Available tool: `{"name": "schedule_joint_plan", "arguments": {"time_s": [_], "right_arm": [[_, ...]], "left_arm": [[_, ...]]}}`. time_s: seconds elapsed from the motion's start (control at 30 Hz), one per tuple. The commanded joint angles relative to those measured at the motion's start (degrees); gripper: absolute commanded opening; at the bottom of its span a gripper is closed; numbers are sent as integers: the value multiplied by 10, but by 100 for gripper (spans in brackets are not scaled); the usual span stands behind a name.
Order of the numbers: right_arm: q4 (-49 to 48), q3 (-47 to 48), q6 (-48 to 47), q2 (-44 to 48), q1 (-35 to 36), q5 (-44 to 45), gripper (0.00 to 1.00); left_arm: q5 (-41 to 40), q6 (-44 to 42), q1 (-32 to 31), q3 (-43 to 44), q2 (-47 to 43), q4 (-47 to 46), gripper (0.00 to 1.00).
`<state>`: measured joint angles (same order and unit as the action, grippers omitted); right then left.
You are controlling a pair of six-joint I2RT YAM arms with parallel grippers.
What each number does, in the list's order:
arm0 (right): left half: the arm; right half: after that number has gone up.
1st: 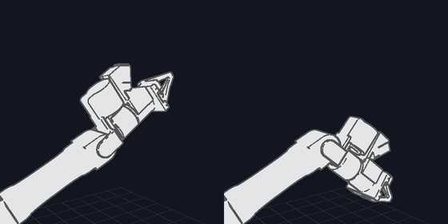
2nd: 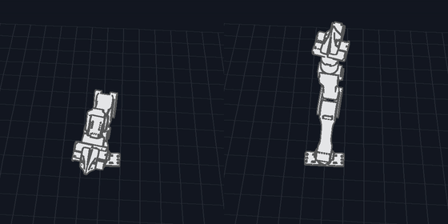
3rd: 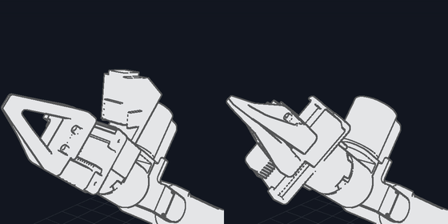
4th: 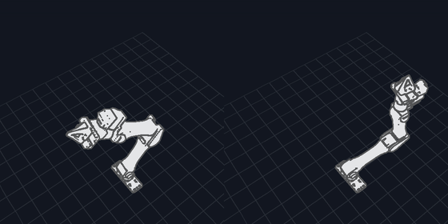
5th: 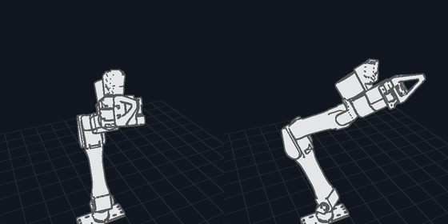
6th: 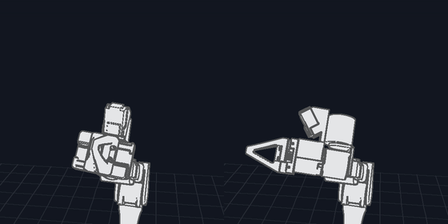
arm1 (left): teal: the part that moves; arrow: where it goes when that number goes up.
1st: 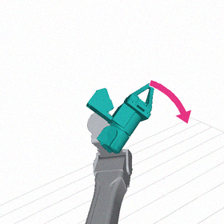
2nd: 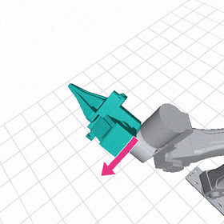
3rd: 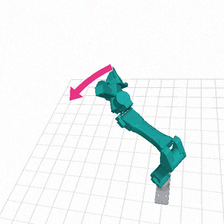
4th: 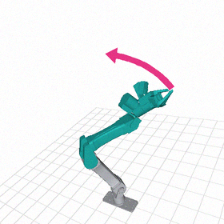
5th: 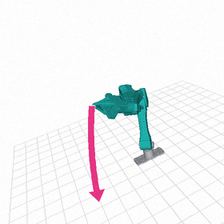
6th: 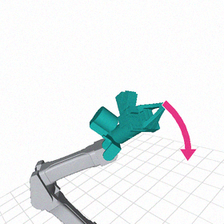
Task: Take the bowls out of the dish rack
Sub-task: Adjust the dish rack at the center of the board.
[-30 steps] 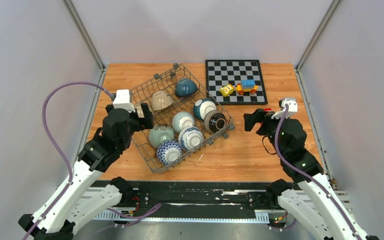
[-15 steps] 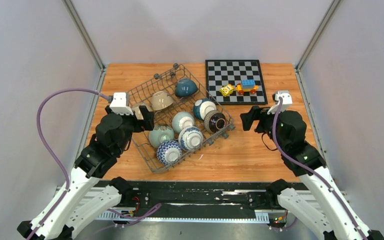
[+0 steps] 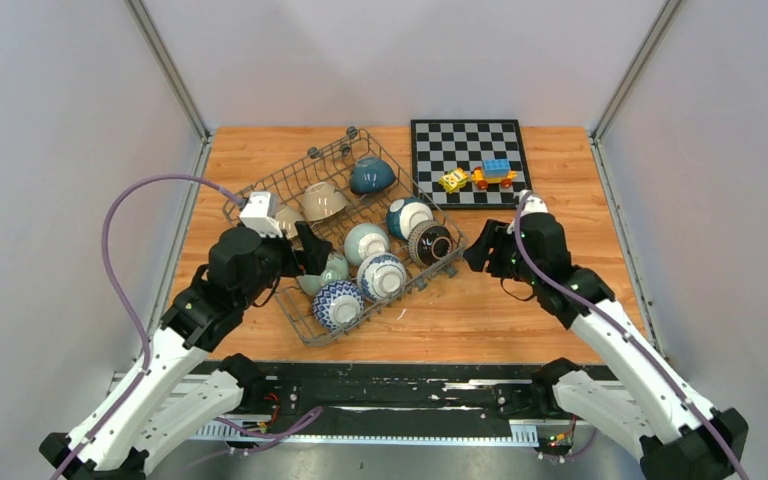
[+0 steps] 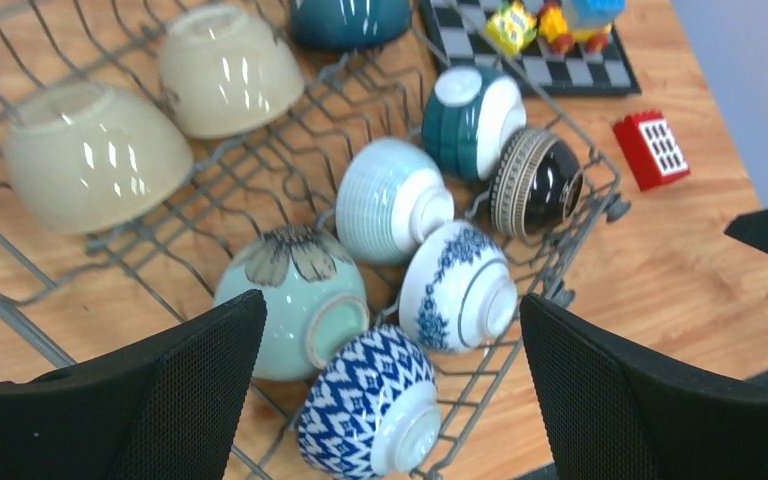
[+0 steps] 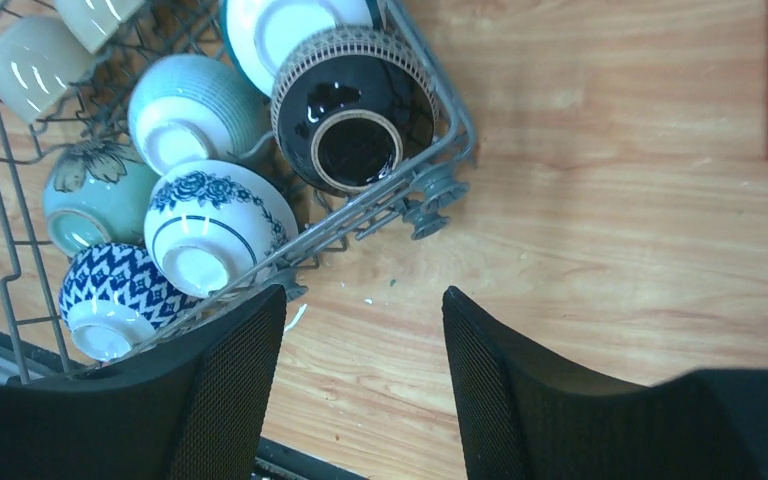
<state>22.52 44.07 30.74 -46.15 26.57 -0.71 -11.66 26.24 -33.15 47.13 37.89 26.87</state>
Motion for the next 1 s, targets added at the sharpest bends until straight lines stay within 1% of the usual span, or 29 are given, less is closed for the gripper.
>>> {"name": "schedule_joint_plan", "arguments": {"time_s": [0.0, 0.17, 0.27, 0.37, 0.6, 0.83, 0.97], "right_arm": [[-21, -5, 40, -55, 10, -32, 62], [-55, -10, 46, -102, 11, -28, 61], [-71, -13, 58, -133, 11, -31, 61], [-89, -22, 79, -150, 16, -42, 60], [-93, -23, 89, -185, 33, -29, 60], [-115, -19, 108, -227, 50, -27, 59], [-117, -4, 112, -252, 72, -17, 56]], "left_arm": [[41, 47, -1, -29, 16, 18, 100], [-33, 82, 2, -45, 24, 41, 100], [-19, 97, 22, -40, 42, 46, 100], [-22, 108, 25, -43, 41, 44, 100], [-54, 116, 26, -61, 13, 65, 100], [-45, 116, 27, -76, -11, 80, 100], [-39, 115, 27, -75, -16, 82, 100]]}}
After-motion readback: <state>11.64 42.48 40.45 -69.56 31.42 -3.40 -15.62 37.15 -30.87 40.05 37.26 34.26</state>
